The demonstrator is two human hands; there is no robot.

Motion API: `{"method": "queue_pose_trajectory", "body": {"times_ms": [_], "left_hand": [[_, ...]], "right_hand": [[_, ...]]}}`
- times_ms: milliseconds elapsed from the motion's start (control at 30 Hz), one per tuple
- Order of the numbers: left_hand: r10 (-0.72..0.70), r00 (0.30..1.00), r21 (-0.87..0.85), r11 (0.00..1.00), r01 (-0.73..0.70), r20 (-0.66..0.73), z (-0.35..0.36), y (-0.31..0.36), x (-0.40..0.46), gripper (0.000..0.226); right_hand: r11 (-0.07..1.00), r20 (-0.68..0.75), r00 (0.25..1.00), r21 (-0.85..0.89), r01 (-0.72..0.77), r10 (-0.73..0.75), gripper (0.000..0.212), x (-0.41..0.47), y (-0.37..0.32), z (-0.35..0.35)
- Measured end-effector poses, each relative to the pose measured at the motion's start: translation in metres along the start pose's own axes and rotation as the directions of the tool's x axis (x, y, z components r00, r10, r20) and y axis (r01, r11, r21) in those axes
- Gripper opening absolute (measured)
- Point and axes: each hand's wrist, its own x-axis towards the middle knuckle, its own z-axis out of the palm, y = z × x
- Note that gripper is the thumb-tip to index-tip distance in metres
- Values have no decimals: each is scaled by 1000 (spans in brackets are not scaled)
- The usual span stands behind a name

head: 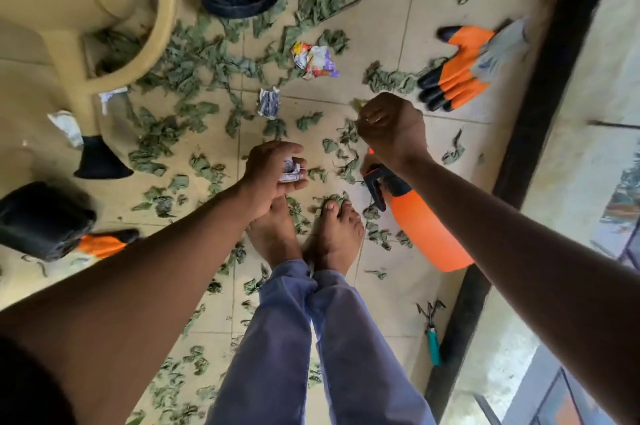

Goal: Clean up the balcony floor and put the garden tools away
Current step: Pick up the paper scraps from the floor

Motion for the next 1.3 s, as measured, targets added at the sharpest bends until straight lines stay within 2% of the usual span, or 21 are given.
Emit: {"method": "queue_pose_trajectory", "body": {"times_ms": [67, 133, 167, 200, 333, 400, 467, 533, 600, 700, 767, 833, 900, 1100, 1167, 1300], "left_hand": [[-1, 999, -51, 999, 4, 42, 1, 9, 0, 21], [-6, 995, -98, 995, 16, 101, 0, 18, 1, 28], [-9, 992, -125, 992, 24, 122, 0, 22, 1, 32], [-12, 991, -161, 986, 34, 137, 0, 27, 1, 35], [14, 981, -305, 951, 46, 193, -2, 39, 4, 37], [45, 977, -255, 967, 10, 210, -5, 40, 6, 31], [74, 981, -205, 978, -36, 178, -11, 38, 12, 20], [82, 989, -216, 975, -54, 126, -21, 37, 20, 13], [79, 993, -250, 967, -55, 86, -30, 36, 26, 12], [112, 989, -262, 962, -84, 96, -42, 36, 31, 14], [122, 987, -243, 965, -95, 101, -47, 35, 33, 15], [122, 988, -239, 966, -97, 92, -51, 31, 35, 16], [115, 989, -245, 965, -89, 93, -54, 26, 37, 18], [80, 994, -272, 960, -58, 70, -50, 13, 29, 19], [53, 997, -310, 950, -33, 56, -47, 11, 24, 20], [19, 999, -387, 922, 2, 49, -43, 10, 16, 24]], "right_hand": [[971, 42, 999, 238, -17, 7, 19, -5, -9, -4], [855, 151, 988, 515, -63, -18, 22, -13, -23, -4], [809, 183, 982, 583, -71, -45, 24, -16, -31, -2], [809, 196, 978, 585, -61, -67, 24, -18, -36, 2], [915, 212, 970, 403, 23, -118, 14, -16, -45, 27], [945, 227, 960, 317, 85, -162, 12, -16, -51, 41], [955, 218, 954, 255, 149, -207, 20, -15, -58, 52], [970, 136, 973, 182, 160, -186, 27, -5, -64, 58], [985, 19, 985, 15, 173, -173, 34, 17, -65, 60], [918, -10, 965, -311, 246, -262, 44, 56, -62, 62], [842, 69, 954, -454, 290, -292, 55, 77, -60, 66], [789, 169, 951, -531, 310, -260, 66, 91, -59, 68], [763, 195, 950, -566, 312, -244, 68, 99, -59, 70], [868, 32, 994, -485, 109, -106, 40, 86, -54, 64], [907, -23, 996, -416, 70, -87, 19, 68, -58, 57], [982, -52, 991, -154, 113, -122, 11, 18, -69, 47]]}}
